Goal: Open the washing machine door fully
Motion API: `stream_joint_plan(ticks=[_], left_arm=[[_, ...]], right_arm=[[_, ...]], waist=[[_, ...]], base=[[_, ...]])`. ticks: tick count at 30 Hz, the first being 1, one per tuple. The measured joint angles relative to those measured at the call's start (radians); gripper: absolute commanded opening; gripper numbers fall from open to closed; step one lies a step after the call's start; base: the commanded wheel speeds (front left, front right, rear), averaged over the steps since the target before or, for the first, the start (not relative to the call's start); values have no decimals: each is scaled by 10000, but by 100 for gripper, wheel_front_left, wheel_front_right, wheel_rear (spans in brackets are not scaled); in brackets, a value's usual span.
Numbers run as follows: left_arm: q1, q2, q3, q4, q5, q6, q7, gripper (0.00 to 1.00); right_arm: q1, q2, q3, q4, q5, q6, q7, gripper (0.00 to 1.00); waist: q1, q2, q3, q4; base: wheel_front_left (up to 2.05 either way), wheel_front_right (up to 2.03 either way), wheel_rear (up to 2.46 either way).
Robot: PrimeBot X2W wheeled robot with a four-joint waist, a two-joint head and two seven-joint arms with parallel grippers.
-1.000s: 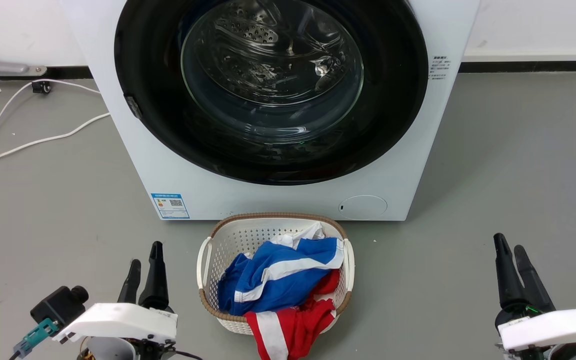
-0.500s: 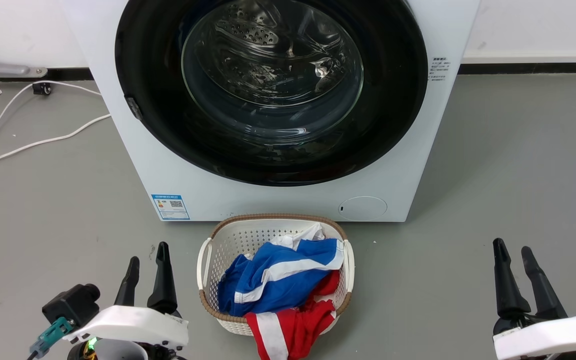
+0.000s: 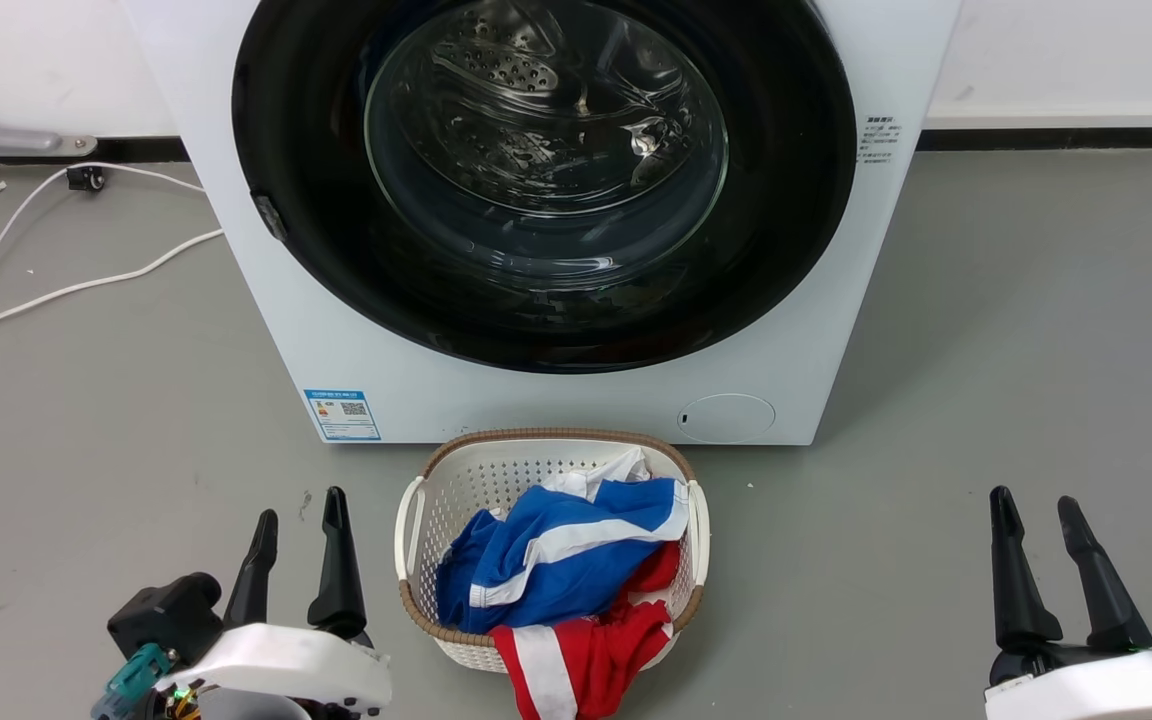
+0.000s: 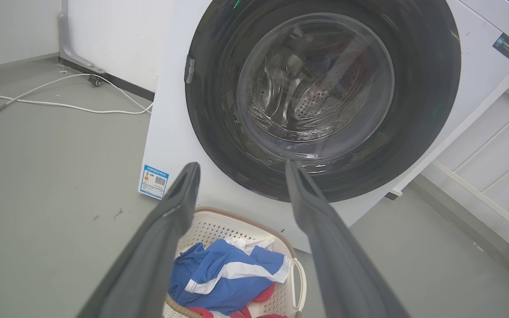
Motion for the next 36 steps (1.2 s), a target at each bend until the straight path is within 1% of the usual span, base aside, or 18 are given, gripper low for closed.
stream_joint_plan(ticks=[18,36], left_arm=[[243,-224,71,-136,1662,-345,-439,100],[446,-303,75,-48,3158,-523,-807,100]], right_arm=[[298,-2,2,-355,-1457,2,-428,100],[563,-2,2,-614,-2596,2,-825,100]], waist=[[0,0,-47,0],[0,0,-110,28]], base=[[0,0,0],[0,0,0]])
